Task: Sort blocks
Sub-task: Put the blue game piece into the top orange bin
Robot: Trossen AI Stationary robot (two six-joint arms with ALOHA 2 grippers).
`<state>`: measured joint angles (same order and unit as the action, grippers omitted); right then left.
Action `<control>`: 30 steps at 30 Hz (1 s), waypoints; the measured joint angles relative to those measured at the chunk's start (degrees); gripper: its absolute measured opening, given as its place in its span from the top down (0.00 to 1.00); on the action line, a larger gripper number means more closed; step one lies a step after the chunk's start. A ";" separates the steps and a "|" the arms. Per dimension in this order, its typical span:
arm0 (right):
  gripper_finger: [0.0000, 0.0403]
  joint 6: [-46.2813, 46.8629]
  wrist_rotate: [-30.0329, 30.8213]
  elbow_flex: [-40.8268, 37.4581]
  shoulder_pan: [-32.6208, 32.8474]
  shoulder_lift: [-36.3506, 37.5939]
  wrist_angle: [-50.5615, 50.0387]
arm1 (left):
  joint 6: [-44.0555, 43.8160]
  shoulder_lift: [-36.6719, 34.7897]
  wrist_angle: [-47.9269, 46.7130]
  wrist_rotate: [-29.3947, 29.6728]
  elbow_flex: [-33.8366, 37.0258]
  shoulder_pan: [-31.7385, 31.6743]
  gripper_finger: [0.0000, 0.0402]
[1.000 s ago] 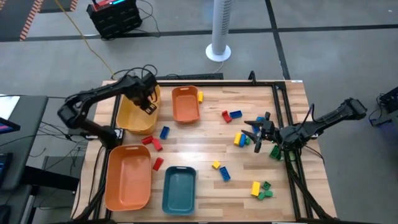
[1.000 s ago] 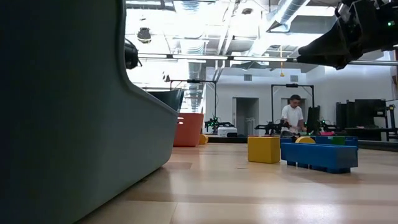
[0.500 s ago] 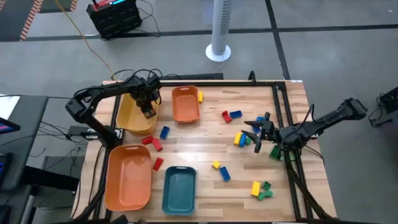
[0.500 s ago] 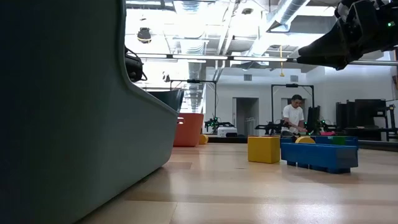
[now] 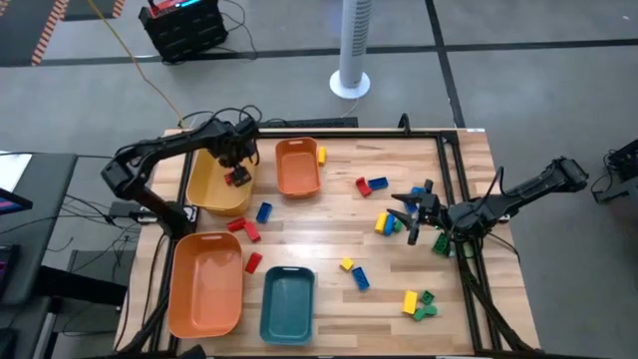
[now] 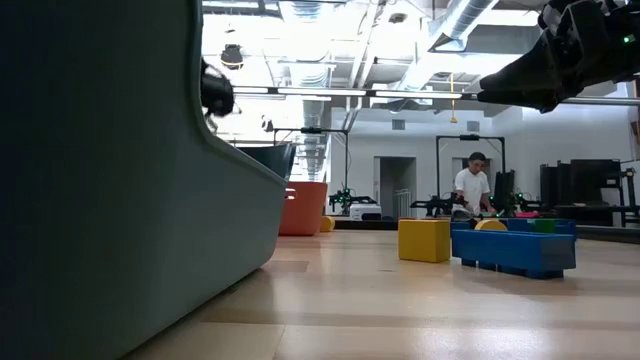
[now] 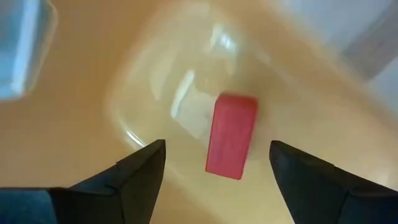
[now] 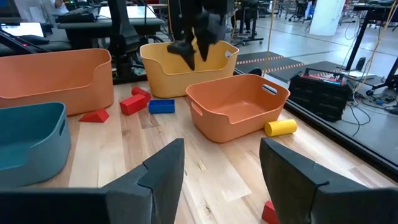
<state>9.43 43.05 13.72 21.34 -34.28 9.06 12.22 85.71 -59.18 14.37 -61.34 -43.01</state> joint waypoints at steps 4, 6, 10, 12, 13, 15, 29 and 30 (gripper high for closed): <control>0.45 -0.15 0.02 0.00 -0.02 0.00 -0.04 | 1.33 -4.07 -0.23 -0.18 -3.48 4.52 0.32; 0.45 -0.25 0.02 0.00 -0.12 0.00 -0.04 | 1.53 -5.74 -0.30 -0.99 -4.51 8.50 0.32; 0.45 -0.26 0.02 0.00 -0.15 0.00 -0.04 | -1.08 -6.54 -1.32 -3.18 -5.28 19.20 0.32; 0.45 -0.26 0.04 0.00 -0.15 -0.29 -0.02 | -0.82 -6.05 -2.01 -2.58 -5.27 25.38 0.32; 0.45 -0.26 0.04 0.00 -0.15 -0.56 -0.02 | -0.68 -5.54 -2.11 -1.51 -5.27 28.16 0.32; 0.45 0.24 0.03 0.00 -0.15 -1.03 -0.09 | -2.12 -4.57 -1.52 0.38 -5.20 32.30 0.32; 0.45 2.10 0.02 0.00 -0.04 -6.92 3.49 | -18.07 7.85 -0.37 -4.35 -5.55 38.85 0.32; 0.45 2.10 0.04 0.00 0.04 -7.15 3.68 | -18.08 8.64 -0.20 -4.42 -5.55 38.85 0.32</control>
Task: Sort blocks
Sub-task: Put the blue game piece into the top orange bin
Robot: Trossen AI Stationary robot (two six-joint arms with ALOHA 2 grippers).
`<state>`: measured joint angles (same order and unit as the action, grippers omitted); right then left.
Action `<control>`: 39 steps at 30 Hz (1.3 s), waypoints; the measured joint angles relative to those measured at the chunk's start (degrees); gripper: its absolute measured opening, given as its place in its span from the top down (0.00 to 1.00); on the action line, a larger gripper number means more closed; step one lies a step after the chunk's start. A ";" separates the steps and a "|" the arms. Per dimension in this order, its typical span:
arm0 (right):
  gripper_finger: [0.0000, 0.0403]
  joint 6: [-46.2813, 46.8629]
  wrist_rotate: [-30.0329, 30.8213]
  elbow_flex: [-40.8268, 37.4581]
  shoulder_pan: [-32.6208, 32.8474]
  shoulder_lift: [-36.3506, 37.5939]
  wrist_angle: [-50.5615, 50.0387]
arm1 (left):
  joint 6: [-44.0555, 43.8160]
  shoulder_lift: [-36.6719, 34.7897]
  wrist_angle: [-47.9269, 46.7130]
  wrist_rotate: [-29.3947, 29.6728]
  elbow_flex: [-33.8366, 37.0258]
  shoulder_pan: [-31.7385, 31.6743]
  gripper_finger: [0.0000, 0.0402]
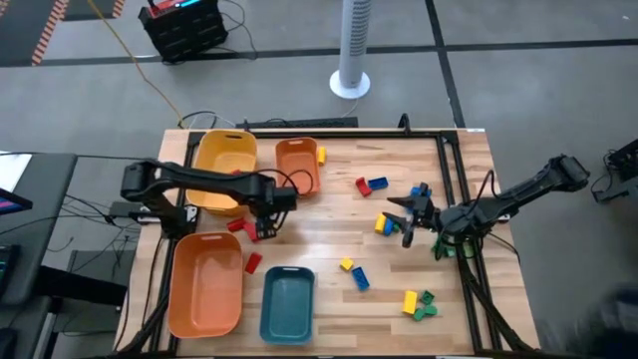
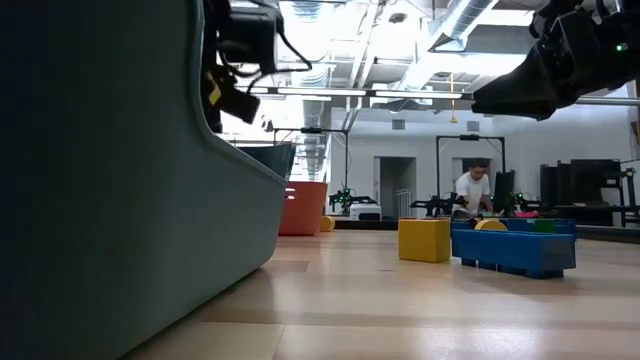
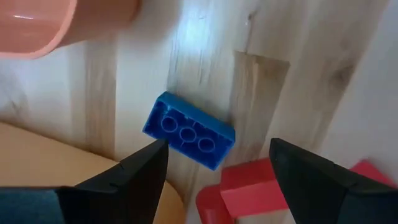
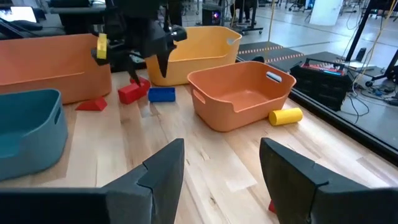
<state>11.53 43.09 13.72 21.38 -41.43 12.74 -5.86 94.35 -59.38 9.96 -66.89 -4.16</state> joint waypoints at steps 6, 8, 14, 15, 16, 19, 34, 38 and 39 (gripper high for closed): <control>0.45 -0.03 -0.02 0.00 0.00 -0.18 -0.03 | -8.26 1.46 1.09 -0.11 0.00 -1.95 0.32; 0.45 -0.47 -0.02 0.00 0.00 -0.18 0.05 | -12.05 1.39 1.64 0.14 0.00 -2.86 0.32; 0.45 -1.46 -0.04 0.00 -0.01 -0.18 0.41 | -13.89 2.21 1.33 0.29 -0.07 -3.92 0.36; 0.45 -1.47 -0.05 0.00 -0.02 -0.18 0.45 | -13.90 2.46 0.83 0.27 -0.07 -3.81 0.37; 0.45 -1.49 -0.09 0.00 -0.01 -0.18 0.50 | -13.90 2.63 0.38 0.31 -0.04 -3.77 0.38; 0.45 -1.49 -0.15 0.00 0.00 -0.18 0.76 | -13.82 3.94 -0.05 -0.72 -0.12 -3.80 0.39; 0.45 -1.48 -0.96 0.00 -0.02 -0.18 1.54 | -7.89 7.91 -1.71 -3.66 -0.15 -3.00 0.40; 0.45 -1.49 -0.99 0.00 -0.02 -0.18 1.47 | -3.44 7.91 0.71 -8.42 -0.13 -2.89 0.40; 0.45 -1.49 -1.01 0.00 -0.02 -0.18 1.43 | -2.39 7.91 1.21 -9.40 -0.13 -2.72 0.40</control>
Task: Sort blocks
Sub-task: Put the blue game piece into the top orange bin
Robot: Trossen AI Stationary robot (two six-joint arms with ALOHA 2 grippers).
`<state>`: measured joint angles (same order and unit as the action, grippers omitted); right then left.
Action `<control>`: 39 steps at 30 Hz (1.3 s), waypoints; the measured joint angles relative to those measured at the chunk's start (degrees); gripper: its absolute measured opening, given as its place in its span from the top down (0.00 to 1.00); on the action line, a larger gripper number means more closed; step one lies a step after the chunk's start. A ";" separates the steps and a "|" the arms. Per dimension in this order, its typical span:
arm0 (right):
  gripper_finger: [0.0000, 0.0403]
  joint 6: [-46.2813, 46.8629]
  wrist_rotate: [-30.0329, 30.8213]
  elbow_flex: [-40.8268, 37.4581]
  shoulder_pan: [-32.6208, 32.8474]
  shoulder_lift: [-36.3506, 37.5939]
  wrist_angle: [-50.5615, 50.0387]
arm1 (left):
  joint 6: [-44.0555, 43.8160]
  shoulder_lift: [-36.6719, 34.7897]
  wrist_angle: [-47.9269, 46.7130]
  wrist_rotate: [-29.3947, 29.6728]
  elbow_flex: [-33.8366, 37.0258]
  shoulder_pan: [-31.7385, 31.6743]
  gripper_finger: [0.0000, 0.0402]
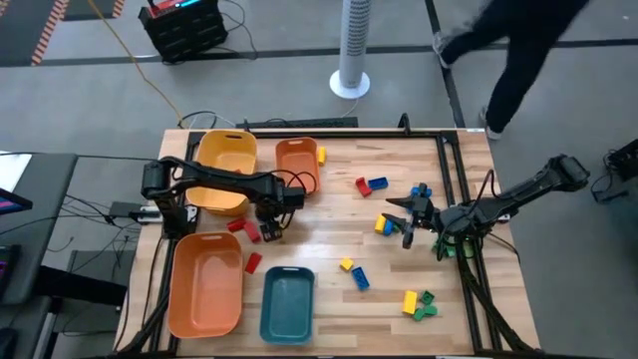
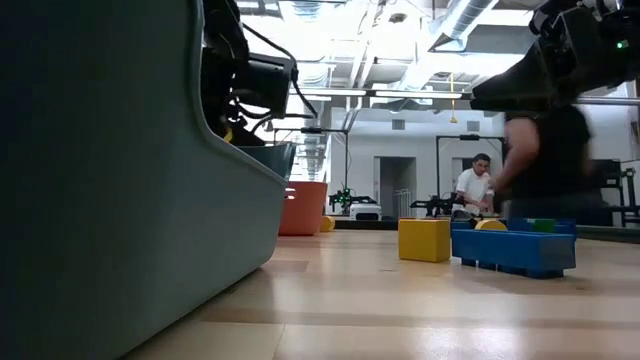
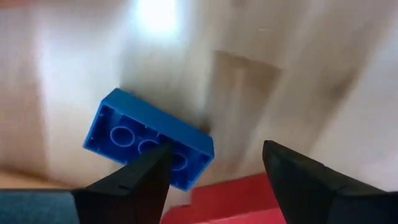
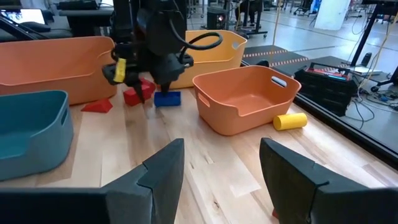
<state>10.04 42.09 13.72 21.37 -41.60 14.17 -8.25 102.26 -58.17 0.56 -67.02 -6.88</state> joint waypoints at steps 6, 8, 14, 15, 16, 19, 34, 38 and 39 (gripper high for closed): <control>0.45 0.00 0.00 0.00 0.00 0.00 -0.22 | 8.82 -0.07 2.05 -5.25 -0.15 2.49 0.40; 0.45 0.00 0.00 0.00 0.00 0.00 -0.24 | 12.39 -0.01 1.86 -5.28 -1.28 3.70 0.40; 0.45 0.02 -0.02 0.00 0.00 0.00 -0.24 | 14.41 -1.41 1.41 1.87 -6.38 7.35 0.40; 0.45 0.04 -0.02 0.00 0.00 0.00 -0.24 | 12.55 -1.54 1.11 2.96 -6.99 7.50 0.40; 0.45 0.27 -0.02 0.00 0.00 0.00 -0.25 | 9.80 -1.66 1.15 3.23 -7.47 7.46 0.40; 0.45 0.42 -0.07 0.00 0.02 0.00 -0.39 | -0.09 -1.61 0.35 3.55 -7.76 6.93 0.40; 0.45 0.17 -1.64 0.00 0.04 0.00 0.02 | -15.34 -1.77 5.47 4.08 1.67 1.18 0.40; 0.45 -0.06 -1.64 0.00 0.04 0.00 0.60 | -13.85 -1.60 7.30 2.65 2.86 0.44 0.40; 0.45 -0.32 -1.64 0.00 0.04 0.00 0.84 | -13.17 -1.70 7.37 2.64 2.86 0.44 0.40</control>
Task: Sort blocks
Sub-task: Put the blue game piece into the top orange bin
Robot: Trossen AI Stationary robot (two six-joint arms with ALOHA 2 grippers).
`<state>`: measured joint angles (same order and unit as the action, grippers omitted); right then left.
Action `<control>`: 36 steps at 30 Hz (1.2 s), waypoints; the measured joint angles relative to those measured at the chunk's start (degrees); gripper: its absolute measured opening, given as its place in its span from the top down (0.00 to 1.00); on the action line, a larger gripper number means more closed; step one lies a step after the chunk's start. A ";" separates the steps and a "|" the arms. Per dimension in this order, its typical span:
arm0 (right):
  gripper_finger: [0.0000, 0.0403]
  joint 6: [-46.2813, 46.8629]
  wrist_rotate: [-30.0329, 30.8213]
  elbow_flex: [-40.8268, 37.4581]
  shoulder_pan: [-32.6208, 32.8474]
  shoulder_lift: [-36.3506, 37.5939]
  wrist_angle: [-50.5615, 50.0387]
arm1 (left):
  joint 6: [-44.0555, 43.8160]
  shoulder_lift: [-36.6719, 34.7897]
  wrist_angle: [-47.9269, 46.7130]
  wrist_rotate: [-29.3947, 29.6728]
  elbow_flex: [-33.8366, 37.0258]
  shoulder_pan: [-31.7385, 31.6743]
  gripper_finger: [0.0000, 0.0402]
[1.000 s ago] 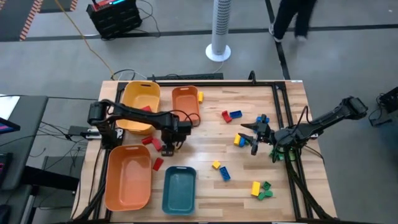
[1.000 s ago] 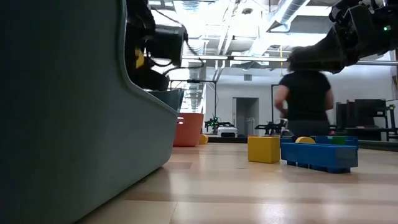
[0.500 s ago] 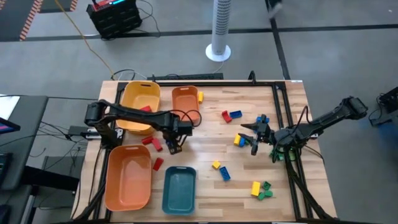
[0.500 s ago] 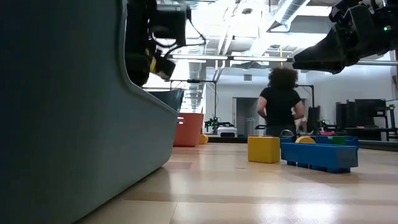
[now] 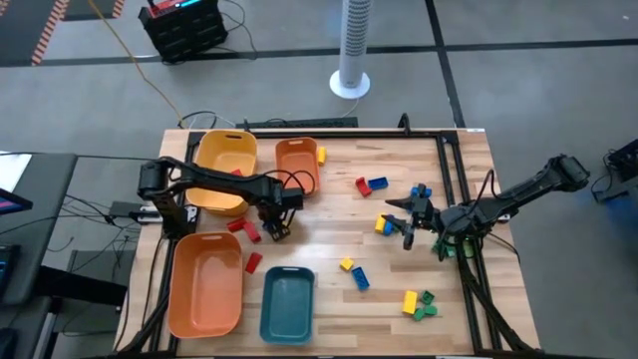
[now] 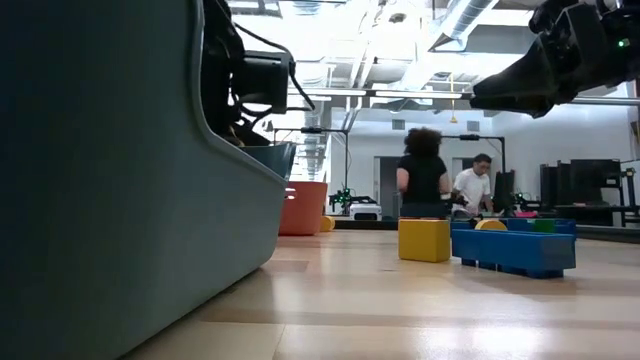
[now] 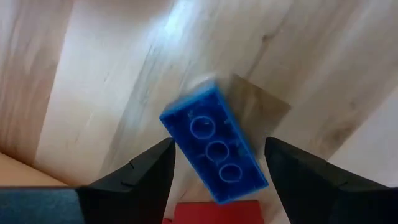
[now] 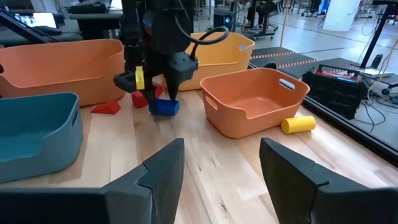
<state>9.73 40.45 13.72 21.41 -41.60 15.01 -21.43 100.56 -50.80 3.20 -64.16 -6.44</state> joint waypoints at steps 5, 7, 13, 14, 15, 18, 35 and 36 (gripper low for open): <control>0.45 -0.58 0.00 0.00 0.00 0.00 0.60 | 5.62 0.04 0.95 -2.11 0.00 0.67 0.40; 0.45 -0.58 0.02 0.00 0.00 0.00 0.58 | 9.02 0.04 2.43 -2.91 0.00 1.77 0.40; 0.45 -0.33 0.02 0.00 0.00 0.00 0.32 | 19.63 0.04 2.73 -0.40 -1.16 5.50 0.40; 0.45 -0.31 0.02 0.00 0.00 0.00 0.15 | 20.16 0.04 2.14 0.80 -1.56 5.95 0.40; 0.45 -0.22 0.02 0.00 0.00 0.00 0.10 | 20.32 0.04 1.48 1.78 -2.02 6.26 0.40; 0.45 -0.08 0.02 0.00 0.00 0.00 0.06 | 19.32 0.04 0.11 2.69 -3.08 6.63 0.40; 0.45 -0.08 0.04 0.00 0.00 0.00 0.10 | 15.04 0.04 1.84 -0.68 0.68 4.38 0.40; 0.45 -0.08 0.04 0.00 0.00 0.00 0.14 | 15.05 0.04 1.94 -0.56 0.68 4.37 0.40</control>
<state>9.65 40.49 13.72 21.41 -41.60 15.15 -6.38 100.60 -48.85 2.64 -63.48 -2.07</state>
